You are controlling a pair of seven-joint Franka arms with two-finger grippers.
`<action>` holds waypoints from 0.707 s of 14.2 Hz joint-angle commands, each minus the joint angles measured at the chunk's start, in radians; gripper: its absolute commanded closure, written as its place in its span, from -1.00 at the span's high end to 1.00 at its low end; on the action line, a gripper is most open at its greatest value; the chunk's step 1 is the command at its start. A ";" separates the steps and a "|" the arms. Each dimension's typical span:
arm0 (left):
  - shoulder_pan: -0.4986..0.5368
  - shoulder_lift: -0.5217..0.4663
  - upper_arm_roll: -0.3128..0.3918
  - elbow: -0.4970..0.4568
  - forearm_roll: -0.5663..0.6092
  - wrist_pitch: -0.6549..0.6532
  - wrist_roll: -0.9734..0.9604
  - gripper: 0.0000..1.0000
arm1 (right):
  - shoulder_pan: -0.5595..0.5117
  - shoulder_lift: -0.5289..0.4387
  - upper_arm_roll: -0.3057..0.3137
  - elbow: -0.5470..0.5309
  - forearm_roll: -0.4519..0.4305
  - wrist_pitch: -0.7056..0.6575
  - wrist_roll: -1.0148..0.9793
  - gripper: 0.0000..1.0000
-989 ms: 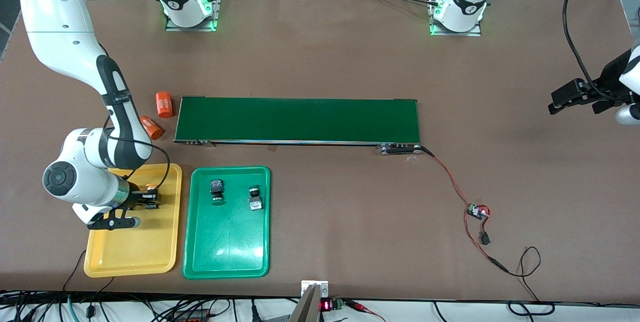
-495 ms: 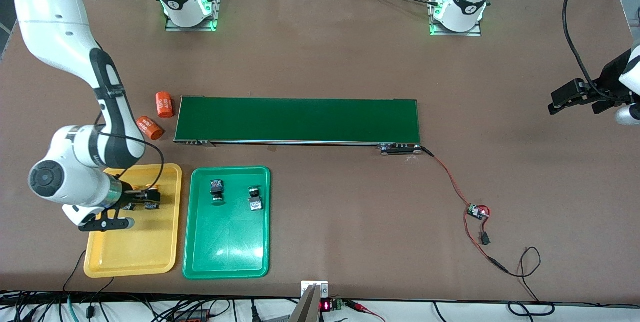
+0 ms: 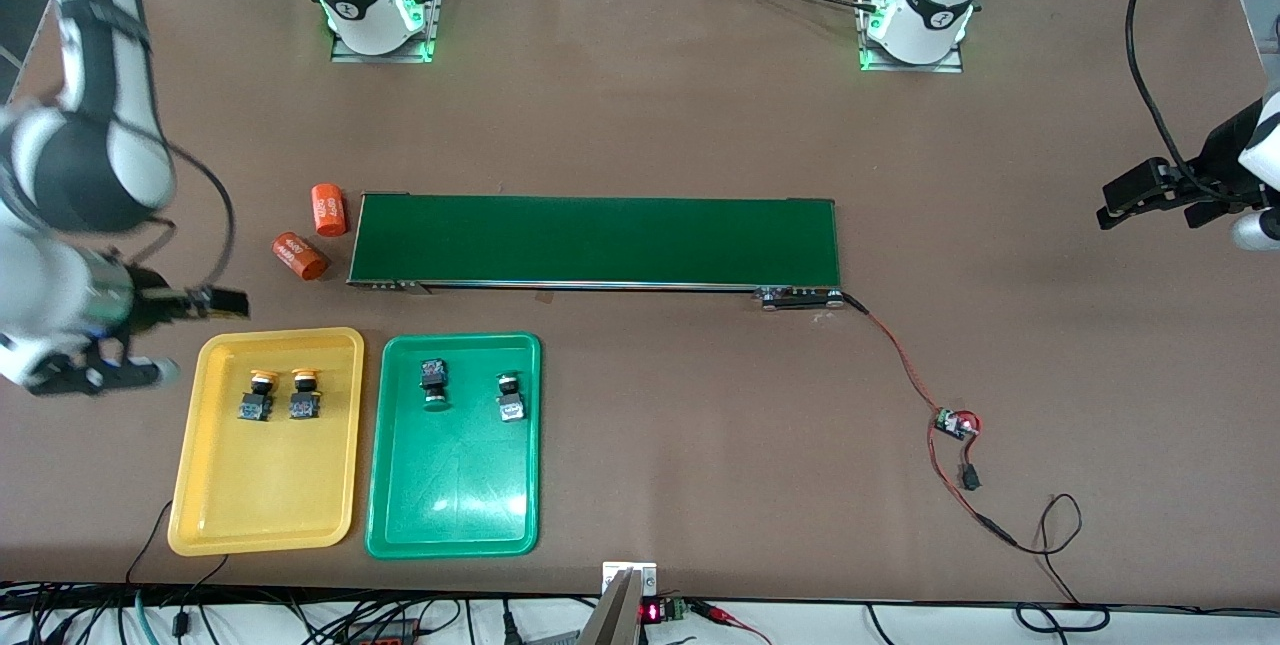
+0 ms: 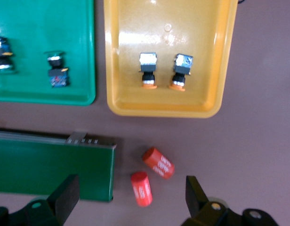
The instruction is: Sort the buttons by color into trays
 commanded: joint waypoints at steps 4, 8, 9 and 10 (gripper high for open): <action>0.008 -0.024 0.001 -0.017 -0.010 0.004 0.009 1.00 | -0.012 -0.436 -0.003 -0.432 0.056 -0.010 -0.019 1.00; 0.008 -0.025 0.001 -0.017 -0.008 0.007 0.012 1.00 | -0.018 -0.466 -0.003 -0.474 0.055 0.014 -0.010 1.00; 0.008 -0.025 0.001 -0.017 -0.008 0.005 0.012 1.00 | -0.018 -0.461 -0.004 -0.462 0.052 0.013 -0.013 1.00; 0.008 -0.025 -0.001 -0.017 -0.008 0.002 0.012 1.00 | -0.021 -0.458 -0.004 -0.458 0.052 0.014 -0.014 1.00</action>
